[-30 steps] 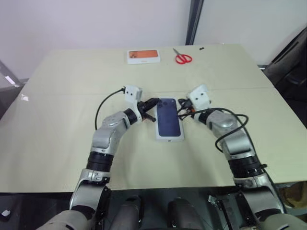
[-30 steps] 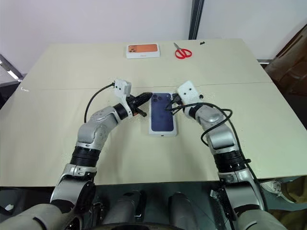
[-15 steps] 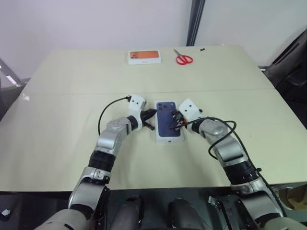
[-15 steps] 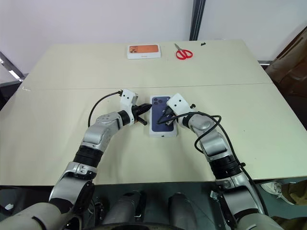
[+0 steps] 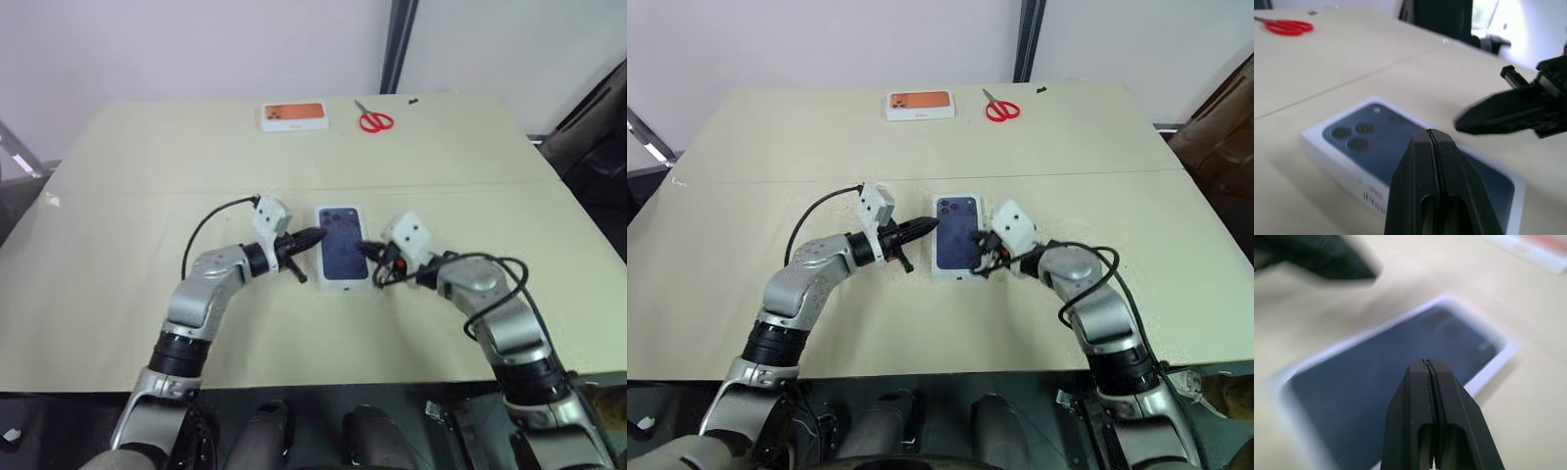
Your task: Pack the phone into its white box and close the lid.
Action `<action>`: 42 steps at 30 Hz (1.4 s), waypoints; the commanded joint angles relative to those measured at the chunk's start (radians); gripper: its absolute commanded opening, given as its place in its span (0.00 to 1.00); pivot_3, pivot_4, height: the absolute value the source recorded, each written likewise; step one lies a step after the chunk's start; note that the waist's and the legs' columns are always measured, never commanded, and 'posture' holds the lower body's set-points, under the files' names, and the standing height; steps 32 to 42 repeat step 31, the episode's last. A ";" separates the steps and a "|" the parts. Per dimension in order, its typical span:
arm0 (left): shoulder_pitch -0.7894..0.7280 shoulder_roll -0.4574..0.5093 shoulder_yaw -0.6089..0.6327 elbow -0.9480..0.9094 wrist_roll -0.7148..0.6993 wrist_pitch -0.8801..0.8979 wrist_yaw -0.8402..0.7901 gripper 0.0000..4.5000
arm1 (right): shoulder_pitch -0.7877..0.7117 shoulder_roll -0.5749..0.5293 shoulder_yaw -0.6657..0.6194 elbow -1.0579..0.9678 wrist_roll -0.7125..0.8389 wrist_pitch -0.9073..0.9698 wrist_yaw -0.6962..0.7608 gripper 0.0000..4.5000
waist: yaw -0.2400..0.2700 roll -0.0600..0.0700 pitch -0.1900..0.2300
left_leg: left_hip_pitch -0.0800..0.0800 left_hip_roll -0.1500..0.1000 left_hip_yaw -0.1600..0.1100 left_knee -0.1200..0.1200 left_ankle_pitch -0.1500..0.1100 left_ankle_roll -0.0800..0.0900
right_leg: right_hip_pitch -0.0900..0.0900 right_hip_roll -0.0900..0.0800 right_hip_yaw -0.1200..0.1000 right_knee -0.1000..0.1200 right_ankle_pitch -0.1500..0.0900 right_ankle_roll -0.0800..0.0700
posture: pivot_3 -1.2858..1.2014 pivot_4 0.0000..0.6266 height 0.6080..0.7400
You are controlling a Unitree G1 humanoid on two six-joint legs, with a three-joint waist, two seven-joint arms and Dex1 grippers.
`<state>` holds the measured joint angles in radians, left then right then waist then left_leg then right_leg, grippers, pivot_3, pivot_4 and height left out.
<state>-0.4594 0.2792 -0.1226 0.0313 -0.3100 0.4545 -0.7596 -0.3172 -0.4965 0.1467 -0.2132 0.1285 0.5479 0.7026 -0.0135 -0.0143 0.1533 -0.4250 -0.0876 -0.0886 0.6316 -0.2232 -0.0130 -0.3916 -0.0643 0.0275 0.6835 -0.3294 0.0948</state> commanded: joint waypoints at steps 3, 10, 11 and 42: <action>0.026 0.046 -0.088 0.073 0.085 -0.010 -0.022 0.00 | -0.009 -0.037 0.082 0.052 -0.131 -0.066 -0.054 0.01 | 0.002 -0.002 -0.002 | 0.002 0.000 -0.001 0.000 -0.001 0.001 | 0.002 0.000 -0.001 0.000 0.000 0.000 | 0.52 0.24 0.95; 0.002 0.028 0.017 0.014 -0.033 0.036 -0.039 0.49 | -0.058 0.036 -0.057 0.017 0.084 0.056 0.007 0.17 | 0.003 -0.001 -0.002 | 0.006 0.000 -0.001 -0.001 -0.002 0.003 | 0.007 0.000 -0.001 -0.002 0.000 0.000 | 0.52 0.24 0.95; 0.000 0.043 0.034 0.004 -0.042 0.037 -0.047 0.60 | -0.061 0.031 -0.065 0.015 0.085 0.045 0.007 0.28 | 0.002 -0.002 -0.002 | 0.005 0.000 -0.001 -0.001 -0.002 0.003 | 0.006 0.000 -0.001 -0.002 0.000 0.000 | 0.52 0.24 0.95; 0.295 0.428 0.378 -0.029 -0.145 -0.058 -0.226 1.00 | 0.176 -0.246 -0.342 -0.072 0.233 -0.059 0.162 0.99 | 0.001 0.000 -0.001 | 0.000 0.000 -0.001 -0.001 -0.003 0.005 | 0.000 -0.002 0.000 -0.002 0.000 0.000 | 0.52 0.24 0.95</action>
